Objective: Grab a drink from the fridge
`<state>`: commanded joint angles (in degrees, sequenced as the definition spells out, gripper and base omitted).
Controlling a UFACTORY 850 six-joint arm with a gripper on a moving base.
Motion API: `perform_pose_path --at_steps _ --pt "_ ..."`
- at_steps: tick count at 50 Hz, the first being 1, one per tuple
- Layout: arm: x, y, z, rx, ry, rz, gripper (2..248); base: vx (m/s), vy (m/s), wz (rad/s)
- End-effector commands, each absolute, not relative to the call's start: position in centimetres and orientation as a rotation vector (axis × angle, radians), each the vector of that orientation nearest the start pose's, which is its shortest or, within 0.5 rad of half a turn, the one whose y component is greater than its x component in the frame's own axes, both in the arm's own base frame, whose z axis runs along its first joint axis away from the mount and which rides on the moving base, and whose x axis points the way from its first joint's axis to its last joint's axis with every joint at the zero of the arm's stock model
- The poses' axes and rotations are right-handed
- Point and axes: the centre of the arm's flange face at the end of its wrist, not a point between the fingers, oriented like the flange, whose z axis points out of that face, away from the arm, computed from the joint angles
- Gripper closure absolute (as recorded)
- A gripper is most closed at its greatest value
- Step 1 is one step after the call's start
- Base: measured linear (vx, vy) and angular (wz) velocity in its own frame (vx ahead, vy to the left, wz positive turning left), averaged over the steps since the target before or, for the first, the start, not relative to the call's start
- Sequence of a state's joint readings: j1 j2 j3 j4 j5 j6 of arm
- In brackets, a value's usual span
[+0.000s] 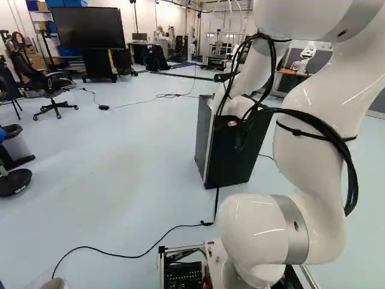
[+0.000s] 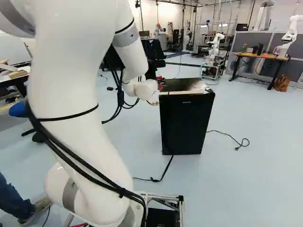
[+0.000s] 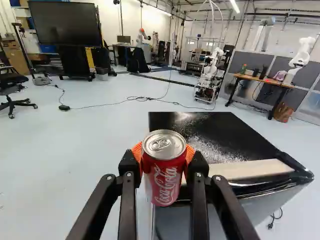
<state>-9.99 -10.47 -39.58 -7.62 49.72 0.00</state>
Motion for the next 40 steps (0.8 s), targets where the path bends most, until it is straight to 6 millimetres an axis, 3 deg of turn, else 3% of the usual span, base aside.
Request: perform_pose_path --at_steps 19,40 --pt "42.0 -4.3 41.8 -2.516 0.007 -1.969 152 0.000 0.000 0.000" --pt "35.6 -2.0 39.9 -2.533 0.006 -1.906 152 0.000 0.000 0.000"
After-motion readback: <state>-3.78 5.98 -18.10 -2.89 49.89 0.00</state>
